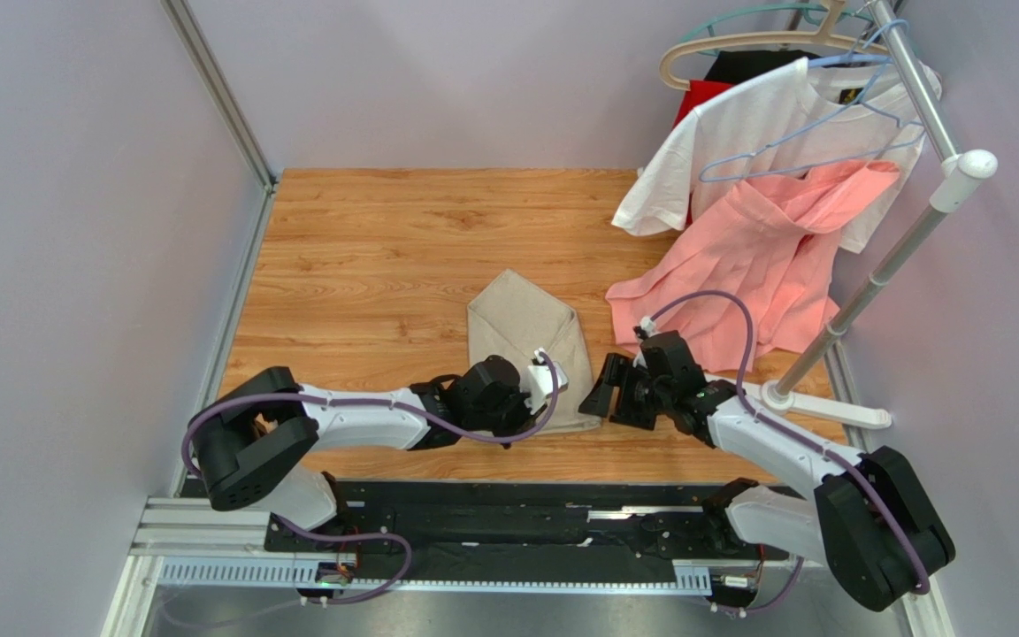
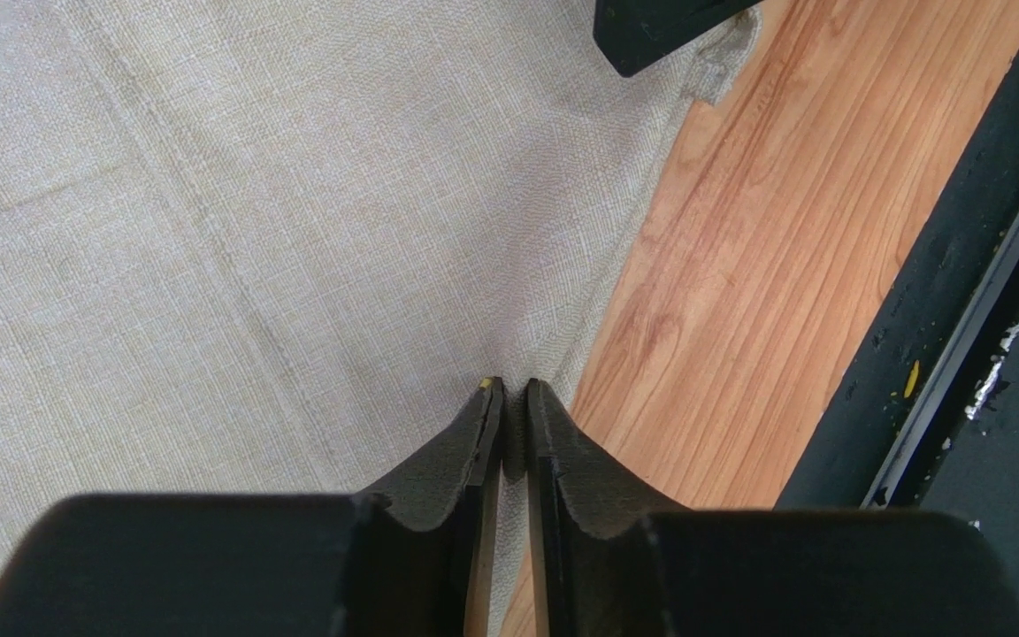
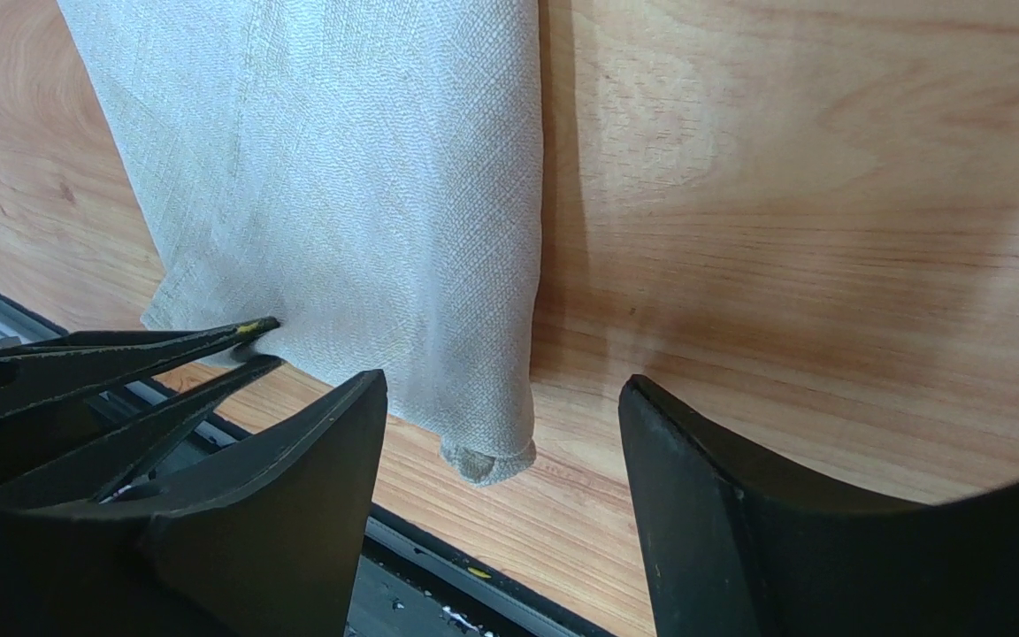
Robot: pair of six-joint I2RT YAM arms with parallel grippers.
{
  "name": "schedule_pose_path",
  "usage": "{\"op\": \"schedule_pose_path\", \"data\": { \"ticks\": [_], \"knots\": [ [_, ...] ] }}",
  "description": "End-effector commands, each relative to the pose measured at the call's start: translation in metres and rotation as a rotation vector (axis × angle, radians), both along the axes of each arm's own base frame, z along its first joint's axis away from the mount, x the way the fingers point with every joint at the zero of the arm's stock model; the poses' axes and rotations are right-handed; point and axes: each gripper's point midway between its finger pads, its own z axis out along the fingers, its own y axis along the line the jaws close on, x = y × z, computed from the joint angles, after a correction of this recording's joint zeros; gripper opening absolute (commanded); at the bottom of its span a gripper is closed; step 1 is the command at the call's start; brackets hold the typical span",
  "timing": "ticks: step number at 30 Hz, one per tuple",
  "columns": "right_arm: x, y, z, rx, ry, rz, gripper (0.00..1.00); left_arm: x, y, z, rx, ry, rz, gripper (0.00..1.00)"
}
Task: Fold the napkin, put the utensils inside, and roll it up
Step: Roll the napkin with the utensil
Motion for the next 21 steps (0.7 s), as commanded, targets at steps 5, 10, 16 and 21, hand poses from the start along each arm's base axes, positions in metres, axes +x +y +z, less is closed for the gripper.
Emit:
{"op": "schedule_pose_path", "data": {
  "ticks": [5, 10, 16, 21],
  "knots": [
    [0.008, 0.008, 0.005, 0.036, -0.024, 0.016, 0.68, 0.005, -0.005, 0.008, -0.003, -0.014, 0.015, 0.04],
    [0.009, 0.009, 0.005, 0.036, -0.028, 0.016, 0.68, 0.009, 0.002, 0.015, -0.005, -0.046, 0.040, 0.02],
    [0.010, 0.010, 0.005, 0.039, -0.024, 0.016, 0.67, 0.008, 0.007, 0.012, 0.021, -0.047, 0.045, 0.01],
    [0.012, 0.012, 0.008, 0.055, -0.033, 0.005, 0.64, 0.010, 0.010, 0.011, 0.034, -0.047, 0.057, 0.01]
  ]
}}
